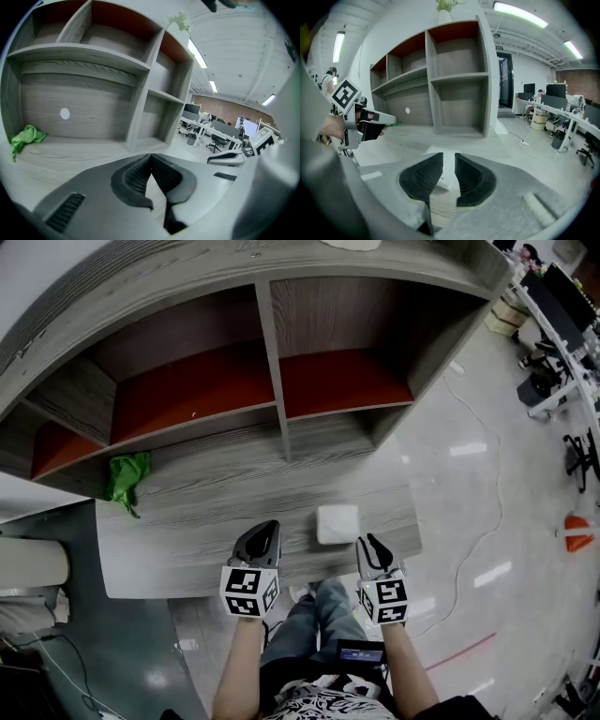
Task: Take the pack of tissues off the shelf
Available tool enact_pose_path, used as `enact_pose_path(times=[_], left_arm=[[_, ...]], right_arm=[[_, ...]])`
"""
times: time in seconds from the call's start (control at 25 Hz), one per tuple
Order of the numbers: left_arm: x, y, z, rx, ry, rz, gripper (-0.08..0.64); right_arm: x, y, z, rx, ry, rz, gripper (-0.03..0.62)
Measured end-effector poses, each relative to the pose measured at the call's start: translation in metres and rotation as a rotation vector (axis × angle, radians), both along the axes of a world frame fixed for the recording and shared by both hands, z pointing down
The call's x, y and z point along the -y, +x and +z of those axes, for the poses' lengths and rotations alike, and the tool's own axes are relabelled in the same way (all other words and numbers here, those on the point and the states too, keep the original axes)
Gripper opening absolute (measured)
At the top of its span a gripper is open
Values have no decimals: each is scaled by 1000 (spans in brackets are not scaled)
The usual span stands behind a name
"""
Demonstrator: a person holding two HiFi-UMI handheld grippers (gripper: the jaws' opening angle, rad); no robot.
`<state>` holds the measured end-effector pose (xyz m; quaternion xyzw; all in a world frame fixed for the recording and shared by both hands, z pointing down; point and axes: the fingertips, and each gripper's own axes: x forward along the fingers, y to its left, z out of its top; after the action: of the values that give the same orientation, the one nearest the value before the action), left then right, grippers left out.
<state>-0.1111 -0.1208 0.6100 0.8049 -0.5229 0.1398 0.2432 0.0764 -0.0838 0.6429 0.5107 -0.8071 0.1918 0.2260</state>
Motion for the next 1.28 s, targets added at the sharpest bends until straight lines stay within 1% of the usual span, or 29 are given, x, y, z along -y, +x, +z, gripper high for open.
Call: enact_pose_path(times=[0.12,0.24,0.28,0.44,0.64,0.72,0.88,1.08,1.28], left_arm=[[6,0,-14,9,26,-4,6],[10,1,-26,36,45,0,6],[12,3,-31,36,54,7,6],[18,5,-54,19,98,17,6],[21,3,-82,-7,149,9,6],[23,2,-92,-14,169,5,6],[25,-5,-111,-2,214,-6,6],[23,-14,-139,-35,272,-32,6],[18,-17,-161,-8,336,-38,6]], right_arm=[[7,1,-22,2,47,13,61],[13,2,-45,14,98,25,58],[14,2,-52,17,115,28,46],[23,-2,-74,27,155,27,43],[31,-10,-96,30,200,17,43],[34,-13,-105,41,222,24,41],[39,-16,-119,57,252,52,41],[38,-18,-136,67,282,74,41],[33,-24,-153,24,330,67,41]])
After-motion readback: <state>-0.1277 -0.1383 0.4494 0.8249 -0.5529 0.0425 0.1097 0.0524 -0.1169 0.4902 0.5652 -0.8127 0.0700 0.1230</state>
